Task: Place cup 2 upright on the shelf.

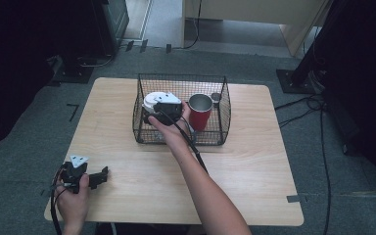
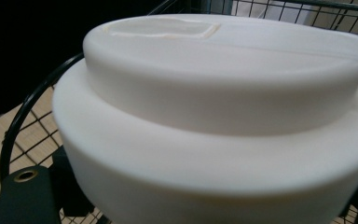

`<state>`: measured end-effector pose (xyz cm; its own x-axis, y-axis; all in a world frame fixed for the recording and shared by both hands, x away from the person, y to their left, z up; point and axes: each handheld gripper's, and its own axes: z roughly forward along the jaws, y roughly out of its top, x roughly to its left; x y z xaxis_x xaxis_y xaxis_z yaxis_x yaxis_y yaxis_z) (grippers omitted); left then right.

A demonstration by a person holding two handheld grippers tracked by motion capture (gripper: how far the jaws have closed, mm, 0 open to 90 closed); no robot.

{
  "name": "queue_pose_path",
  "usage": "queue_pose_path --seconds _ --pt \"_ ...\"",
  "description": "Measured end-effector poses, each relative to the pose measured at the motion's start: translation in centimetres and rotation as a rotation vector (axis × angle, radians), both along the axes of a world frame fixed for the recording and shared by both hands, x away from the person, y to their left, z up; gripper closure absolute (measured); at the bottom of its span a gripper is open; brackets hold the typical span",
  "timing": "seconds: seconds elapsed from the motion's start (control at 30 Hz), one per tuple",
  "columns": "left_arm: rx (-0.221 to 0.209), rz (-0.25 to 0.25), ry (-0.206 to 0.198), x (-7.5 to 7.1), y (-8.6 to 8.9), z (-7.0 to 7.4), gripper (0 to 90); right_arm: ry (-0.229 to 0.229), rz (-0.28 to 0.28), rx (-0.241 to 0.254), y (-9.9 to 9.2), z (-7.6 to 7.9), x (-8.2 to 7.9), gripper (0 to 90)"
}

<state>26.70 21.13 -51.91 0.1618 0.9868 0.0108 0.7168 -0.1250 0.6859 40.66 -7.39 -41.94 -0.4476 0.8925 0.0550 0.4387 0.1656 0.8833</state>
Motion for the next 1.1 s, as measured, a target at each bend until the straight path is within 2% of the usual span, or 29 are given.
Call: queue_pose_path --seconds 0.13,0.23,0.3,0.37,0.43,0.57,0.67,0.73,0.9,1.1 --pt "0.000 0.000 0.000 0.0 0.0 0.0 0.0 -0.001 0.014 -0.046 -0.2 0.2 -0.3 11.7" --pt "0.000 0.000 0.000 0.0 0.0 0.0 0.0 0.010 0.029 -0.058 -0.3 0.3 -0.5 16.2" --pt "0.000 0.000 0.000 0.0 0.0 0.0 0.0 -0.012 0.026 -0.088 -0.2 0.3 -0.6 16.3" --pt "0.000 0.000 0.000 0.0 0.0 0.0 0.0 -0.018 0.039 -0.075 -0.2 0.2 -0.4 16.4" --pt "0.000 0.000 0.000 0.0 0.0 0.0 0.0 -0.017 0.030 -0.057 -0.2 0.1 -0.2 16.4" --pt "0.000 0.000 0.000 0.0 0.0 0.0 0.0 -0.005 0.008 0.022 -0.3 -0.2 0.6 16.4" --pt "0.000 0.000 0.000 0.0 0.0 0.0 0.0 -0.012 -0.015 0.071 -0.3 -0.4 1.3 16.4" --pt "0.000 0.000 0.000 0.0 0.0 0.0 0.0 -0.010 -0.023 0.085 -0.3 -0.4 1.6 16.5" --pt "0.000 0.000 0.000 0.0 0.0 0.0 0.0 -0.012 -0.020 0.035 0.2 -0.4 1.7 16.3" --pt "0.000 0.000 0.000 0.0 0.0 0.0 0.0 0.022 -0.009 0.009 0.1 -0.2 1.3 16.0"
